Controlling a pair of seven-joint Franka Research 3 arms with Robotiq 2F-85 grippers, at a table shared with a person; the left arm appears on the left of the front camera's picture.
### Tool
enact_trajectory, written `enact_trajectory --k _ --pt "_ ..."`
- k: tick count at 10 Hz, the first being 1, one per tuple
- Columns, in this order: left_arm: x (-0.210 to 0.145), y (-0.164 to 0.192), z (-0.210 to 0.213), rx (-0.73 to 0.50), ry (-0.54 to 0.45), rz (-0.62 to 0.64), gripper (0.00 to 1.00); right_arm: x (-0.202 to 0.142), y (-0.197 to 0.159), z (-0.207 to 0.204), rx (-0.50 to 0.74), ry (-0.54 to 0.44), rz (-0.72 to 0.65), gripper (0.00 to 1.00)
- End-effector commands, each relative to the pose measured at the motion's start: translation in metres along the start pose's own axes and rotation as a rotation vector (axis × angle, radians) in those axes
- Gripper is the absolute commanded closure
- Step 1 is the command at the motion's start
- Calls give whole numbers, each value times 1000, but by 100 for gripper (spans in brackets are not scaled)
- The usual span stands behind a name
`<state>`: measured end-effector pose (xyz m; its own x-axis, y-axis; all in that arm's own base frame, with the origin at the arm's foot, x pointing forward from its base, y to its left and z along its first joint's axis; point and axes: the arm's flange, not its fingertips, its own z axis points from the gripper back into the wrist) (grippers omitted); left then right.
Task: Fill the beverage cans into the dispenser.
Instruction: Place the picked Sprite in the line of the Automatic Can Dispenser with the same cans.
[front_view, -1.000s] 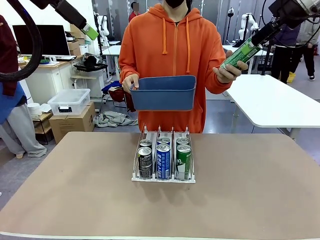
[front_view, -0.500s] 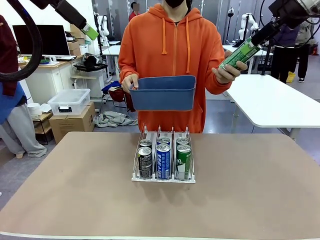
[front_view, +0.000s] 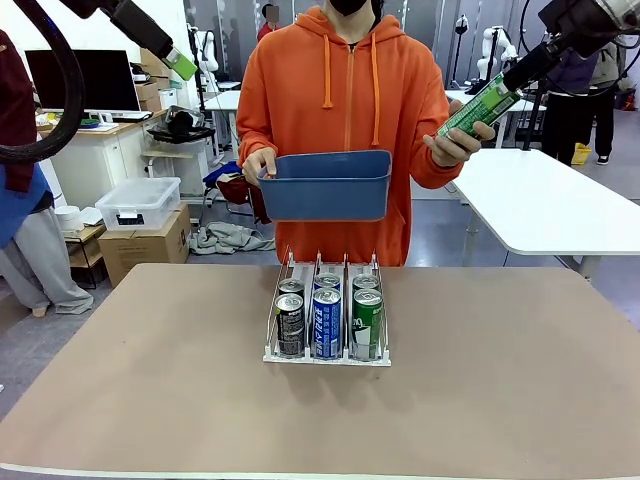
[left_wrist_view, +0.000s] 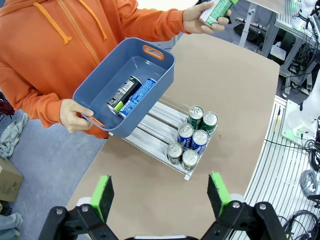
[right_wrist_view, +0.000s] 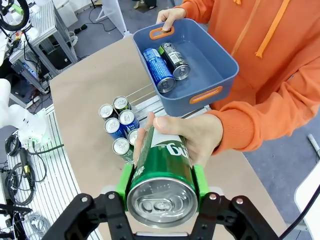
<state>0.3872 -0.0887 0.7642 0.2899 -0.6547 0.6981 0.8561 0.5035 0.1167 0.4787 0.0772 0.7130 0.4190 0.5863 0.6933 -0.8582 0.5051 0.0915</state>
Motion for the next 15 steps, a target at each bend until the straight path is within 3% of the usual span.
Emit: enact_trajectory --k 1,15 --pt "-1 -1 1 -4 6 -5 0 1 1 0 0 -1 2 100" --pt "-1 -1 1 -4 6 -5 0 1 1 0 0 -1 2 100"
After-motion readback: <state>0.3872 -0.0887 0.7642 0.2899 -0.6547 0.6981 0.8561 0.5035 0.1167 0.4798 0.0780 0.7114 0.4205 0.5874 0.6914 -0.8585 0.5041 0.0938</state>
